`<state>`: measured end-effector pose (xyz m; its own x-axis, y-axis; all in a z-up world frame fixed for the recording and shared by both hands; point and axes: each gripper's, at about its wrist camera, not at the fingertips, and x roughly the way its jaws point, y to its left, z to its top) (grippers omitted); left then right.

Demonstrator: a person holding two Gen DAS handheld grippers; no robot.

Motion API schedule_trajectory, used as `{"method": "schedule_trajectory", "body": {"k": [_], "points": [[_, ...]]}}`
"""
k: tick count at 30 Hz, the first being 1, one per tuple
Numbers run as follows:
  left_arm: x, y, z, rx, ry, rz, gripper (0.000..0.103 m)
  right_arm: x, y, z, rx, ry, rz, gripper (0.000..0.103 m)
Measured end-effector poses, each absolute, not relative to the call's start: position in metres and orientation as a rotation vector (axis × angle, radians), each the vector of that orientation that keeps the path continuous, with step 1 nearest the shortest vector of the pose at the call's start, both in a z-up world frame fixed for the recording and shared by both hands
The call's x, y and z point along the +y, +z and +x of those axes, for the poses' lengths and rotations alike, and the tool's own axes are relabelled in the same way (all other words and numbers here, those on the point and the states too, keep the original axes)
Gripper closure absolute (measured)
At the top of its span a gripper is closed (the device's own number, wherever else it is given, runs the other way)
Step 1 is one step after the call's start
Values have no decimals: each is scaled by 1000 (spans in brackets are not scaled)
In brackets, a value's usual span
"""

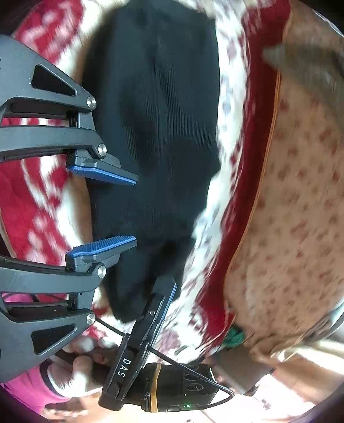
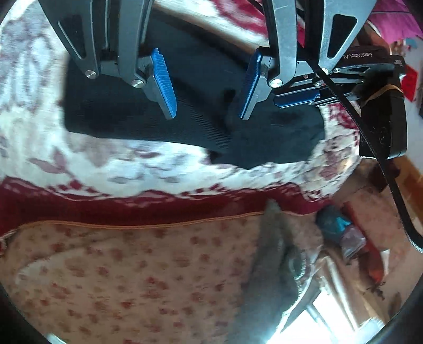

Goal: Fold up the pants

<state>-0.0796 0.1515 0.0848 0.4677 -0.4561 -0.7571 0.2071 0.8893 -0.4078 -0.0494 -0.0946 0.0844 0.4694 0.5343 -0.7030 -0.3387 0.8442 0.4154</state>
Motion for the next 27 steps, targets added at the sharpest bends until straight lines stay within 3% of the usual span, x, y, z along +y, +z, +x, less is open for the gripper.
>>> {"method": "schedule_trajectory", "body": {"k": [10,19,20,22,27], "points": [[267,69,-102,1012,-140,-488,64,11,73,1,1019,767,234,54],[323,52,-107,951,20,-710,58,123,61,58,1085,911,54,53],[325,50,-107,946,29,-724,53,134,58,64,1091,928,39,52],[328,46,-105,941,43,-749,47,152,53,73,1096,944,4,41],[324,33,-95,963,67,-748,47,200,36,86,1134,1005,-165,38]]}}
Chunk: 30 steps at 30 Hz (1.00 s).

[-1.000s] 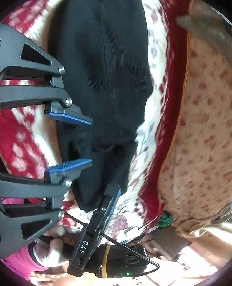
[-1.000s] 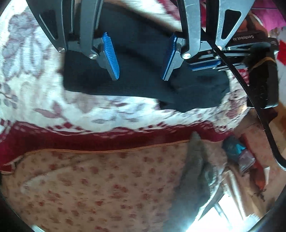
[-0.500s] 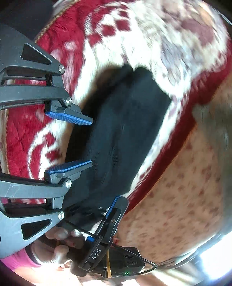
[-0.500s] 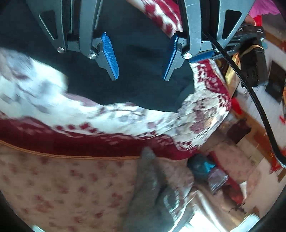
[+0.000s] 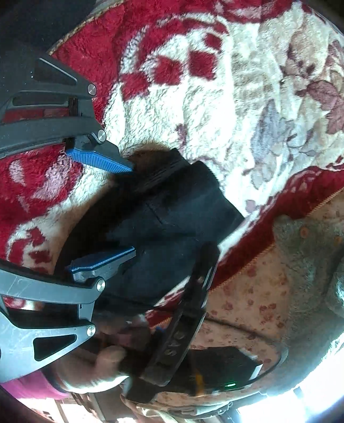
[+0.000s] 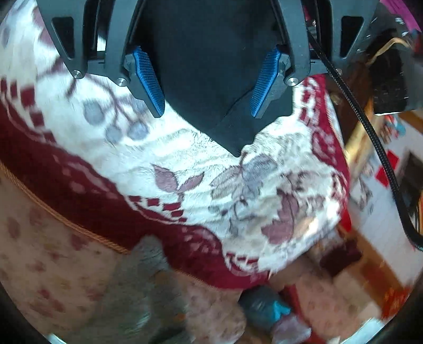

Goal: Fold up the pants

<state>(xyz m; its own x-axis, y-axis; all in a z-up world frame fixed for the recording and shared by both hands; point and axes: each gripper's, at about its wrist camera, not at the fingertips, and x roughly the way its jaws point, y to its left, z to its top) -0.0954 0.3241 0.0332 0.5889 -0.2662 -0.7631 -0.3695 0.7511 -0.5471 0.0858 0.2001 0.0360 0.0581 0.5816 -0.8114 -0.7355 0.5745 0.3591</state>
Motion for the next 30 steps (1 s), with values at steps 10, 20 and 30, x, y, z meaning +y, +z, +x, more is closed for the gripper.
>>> {"method": "schedule_trajectory", "body": {"k": [10,20,30], "points": [[321,27,-87,917,48,-743,27,240,8,103,1209,1134,-244,58],[335,25,-89,887,51,-772,82,226,26,96,1128,1147,-162,85],[301,101,-101,738,-36,-639,84,166,106,82,966,1140,28,85]]}}
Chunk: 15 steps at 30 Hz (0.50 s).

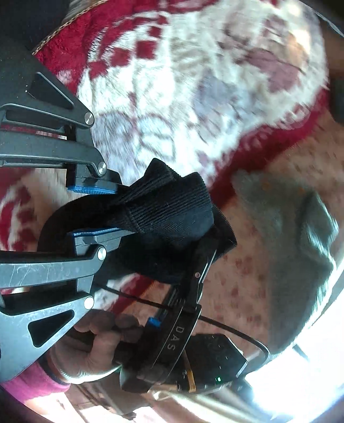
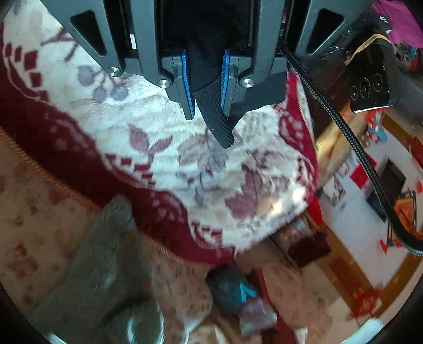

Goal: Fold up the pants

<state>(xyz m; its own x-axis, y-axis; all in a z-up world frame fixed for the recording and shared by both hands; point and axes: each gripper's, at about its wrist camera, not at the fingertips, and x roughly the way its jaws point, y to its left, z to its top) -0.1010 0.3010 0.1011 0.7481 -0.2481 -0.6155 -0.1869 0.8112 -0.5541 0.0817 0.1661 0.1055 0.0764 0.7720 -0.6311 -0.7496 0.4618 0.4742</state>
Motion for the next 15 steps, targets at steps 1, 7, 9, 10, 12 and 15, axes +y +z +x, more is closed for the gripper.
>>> {"method": "schedule_trajectory", "body": {"k": [1,7,9,10,12,15], "points": [[294,111,-102,721,-57,-623,84,158,113,81,953,1140,51,85],[246,149,-102,664,-192,-535,84,90,151,75,888,1110,194,85],[227,158,-102,656,-235,-509,84,63,159,71,870,1092,240,85],[218,161,-101,655,-258,-496,84,51,162,69,862,1082,258,85],[196,165,-100,657,-306,-471,84,22,167,64,846,1051,288,85],[160,167,-98,673,-377,-436,84,-20,167,57,838,1000,346,85]]}}
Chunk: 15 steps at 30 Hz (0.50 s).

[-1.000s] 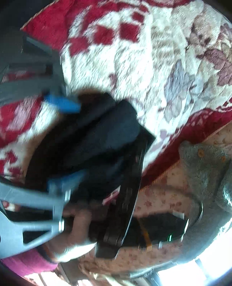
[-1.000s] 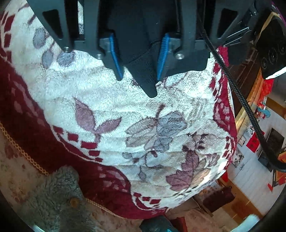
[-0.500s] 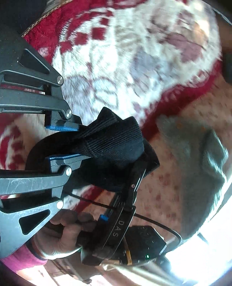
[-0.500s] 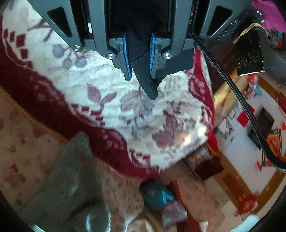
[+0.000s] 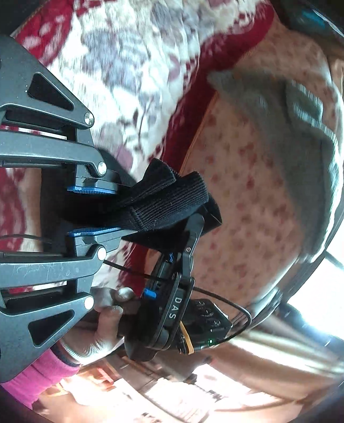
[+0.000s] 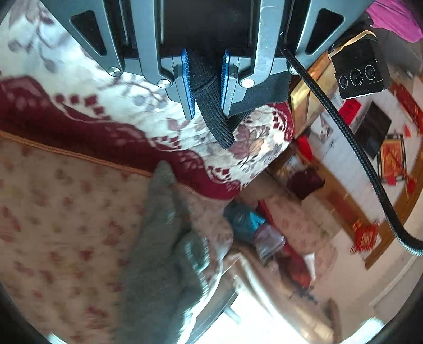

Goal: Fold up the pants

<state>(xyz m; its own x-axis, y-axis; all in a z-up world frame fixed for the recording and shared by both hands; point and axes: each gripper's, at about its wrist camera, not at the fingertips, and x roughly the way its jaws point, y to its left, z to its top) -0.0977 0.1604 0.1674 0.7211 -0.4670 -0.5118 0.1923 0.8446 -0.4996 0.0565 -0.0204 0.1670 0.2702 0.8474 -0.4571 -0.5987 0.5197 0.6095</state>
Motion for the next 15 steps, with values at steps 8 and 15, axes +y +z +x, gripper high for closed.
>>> {"method": "schedule_trajectory", "body": {"k": [8,15], "points": [[61,153,-88,759,-530,-316,84,-132,147,31,847,839,461,85],[-12,118,-88,848,-574,-204,84,-207,111,11,878,722,537,85]]}}
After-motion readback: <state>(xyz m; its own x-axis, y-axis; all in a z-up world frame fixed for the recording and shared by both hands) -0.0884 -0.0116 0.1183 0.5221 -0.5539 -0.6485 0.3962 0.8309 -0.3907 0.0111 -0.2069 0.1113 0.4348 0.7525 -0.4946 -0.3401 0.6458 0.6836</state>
